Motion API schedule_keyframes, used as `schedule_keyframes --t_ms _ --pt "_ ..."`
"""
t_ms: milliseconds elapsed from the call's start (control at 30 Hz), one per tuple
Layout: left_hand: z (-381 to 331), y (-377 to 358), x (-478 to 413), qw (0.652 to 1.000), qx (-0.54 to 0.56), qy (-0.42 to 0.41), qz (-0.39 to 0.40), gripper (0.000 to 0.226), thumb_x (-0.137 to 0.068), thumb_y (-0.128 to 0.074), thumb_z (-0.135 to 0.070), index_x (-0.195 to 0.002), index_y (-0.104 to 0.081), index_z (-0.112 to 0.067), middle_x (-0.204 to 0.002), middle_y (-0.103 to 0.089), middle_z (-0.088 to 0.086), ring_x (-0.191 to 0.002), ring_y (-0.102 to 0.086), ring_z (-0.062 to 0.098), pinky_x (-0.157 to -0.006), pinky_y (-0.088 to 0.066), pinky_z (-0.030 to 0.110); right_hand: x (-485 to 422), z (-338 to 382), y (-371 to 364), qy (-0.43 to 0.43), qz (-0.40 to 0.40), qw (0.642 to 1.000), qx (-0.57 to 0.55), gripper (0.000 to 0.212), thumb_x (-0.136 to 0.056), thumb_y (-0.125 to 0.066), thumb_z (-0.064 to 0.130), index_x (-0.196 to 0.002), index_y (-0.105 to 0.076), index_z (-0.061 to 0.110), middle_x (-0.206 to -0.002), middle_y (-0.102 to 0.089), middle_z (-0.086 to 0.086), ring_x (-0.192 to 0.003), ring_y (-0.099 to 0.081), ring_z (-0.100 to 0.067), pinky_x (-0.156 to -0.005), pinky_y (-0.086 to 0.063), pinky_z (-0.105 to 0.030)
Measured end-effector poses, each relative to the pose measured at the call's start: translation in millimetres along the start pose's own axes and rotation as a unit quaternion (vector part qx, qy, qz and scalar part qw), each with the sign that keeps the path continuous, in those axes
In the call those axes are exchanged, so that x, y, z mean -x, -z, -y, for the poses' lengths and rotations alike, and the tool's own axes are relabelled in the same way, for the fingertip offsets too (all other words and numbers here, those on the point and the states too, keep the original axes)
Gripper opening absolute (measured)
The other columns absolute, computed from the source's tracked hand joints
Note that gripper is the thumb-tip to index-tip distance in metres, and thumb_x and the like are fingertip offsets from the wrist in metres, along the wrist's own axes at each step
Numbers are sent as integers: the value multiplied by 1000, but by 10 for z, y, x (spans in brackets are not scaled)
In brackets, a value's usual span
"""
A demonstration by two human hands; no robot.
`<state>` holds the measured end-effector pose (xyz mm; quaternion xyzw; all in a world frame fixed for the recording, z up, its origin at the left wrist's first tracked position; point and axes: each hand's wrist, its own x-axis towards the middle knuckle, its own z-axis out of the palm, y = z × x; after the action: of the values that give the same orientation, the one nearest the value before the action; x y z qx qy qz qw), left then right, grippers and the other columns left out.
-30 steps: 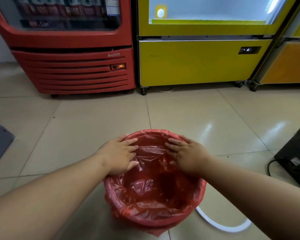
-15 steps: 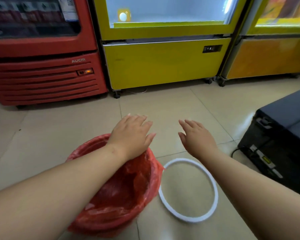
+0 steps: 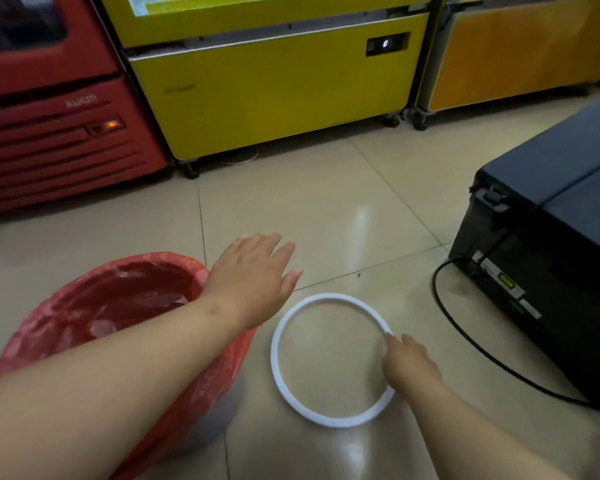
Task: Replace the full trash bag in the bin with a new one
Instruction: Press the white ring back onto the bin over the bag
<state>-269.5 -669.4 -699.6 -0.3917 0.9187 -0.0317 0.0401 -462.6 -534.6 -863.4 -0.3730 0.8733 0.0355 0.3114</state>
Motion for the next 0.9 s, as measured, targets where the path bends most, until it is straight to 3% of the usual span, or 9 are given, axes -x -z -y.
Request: schedule_keyframes --t_ms 200,367,433,500,633,800,900 --pt "-7 -66 -39 1000 -11 8 15 55 -96 -24 -47 -145 -23 -23 -156 -23 3 -143 -20 22 -118 -8 37 -159 -58 -294 -64 22 996 -54 48 -95 -30 39 -130 -44 10 -129 -48 -15 -115 -51 -33 -101 -42 -37" --pt "29 -65 -86 1000 -16 17 10 55 -96 -26 -47 -145 -25 -22 -155 -26 3 -142 -23 22 -118 -11 37 -271 42 -280 -173 20 964 -201 42 -97 -29 28 -127 -46 5 -129 -52 -20 -114 -53 -36 -93 -42 -35" --pt "46 -66 -95 1000 -18 19 10 55 -96 -25 -47 -144 -25 -22 -154 -26 3 -142 -23 22 -118 -12 37 -273 105 -197 -179 4 949 -259 38 -97 -31 20 -129 -42 3 -129 -52 -23 -115 -52 -37 -86 -40 -35" --pt "77 -59 -99 999 -20 22 12 55 -96 -25 -47 -144 -25 -22 -154 -26 4 -142 -23 22 -118 -12 37 -279 149 -93 -146 -19 944 -294 36 -95 -32 15 -128 -41 5 -125 -52 -24 -109 -52 -38 -79 -37 -34" --pt "169 35 -82 999 -30 29 3 54 -96 -26 -47 -144 -27 -22 -154 -27 3 -141 -24 21 -117 -12 37 -190 338 273 -27 -121 961 -248 19 -93 -36 12 -106 -50 10 -113 -54 -18 -94 -54 -35 -76 -42 -37" --pt "452 258 -6 998 -29 55 -26 53 -95 -28 -45 -142 -32 -21 -152 -33 5 -139 -28 24 -117 -14 39 -55 605 1009 44 -251 955 -152 31 -93 -37 1 -118 -55 5 -118 -51 -13 -95 -55 -37 -79 -49 -40" --pt "665 441 61 995 -10 86 -55 49 -95 -30 -43 -138 -38 -19 -148 -38 7 -136 -35 26 -114 -21 40 91 860 1447 67 -297 936 -177 40 -94 -34 3 -128 -54 9 -115 -50 -7 -86 -51 -29 -70 -41 -34"
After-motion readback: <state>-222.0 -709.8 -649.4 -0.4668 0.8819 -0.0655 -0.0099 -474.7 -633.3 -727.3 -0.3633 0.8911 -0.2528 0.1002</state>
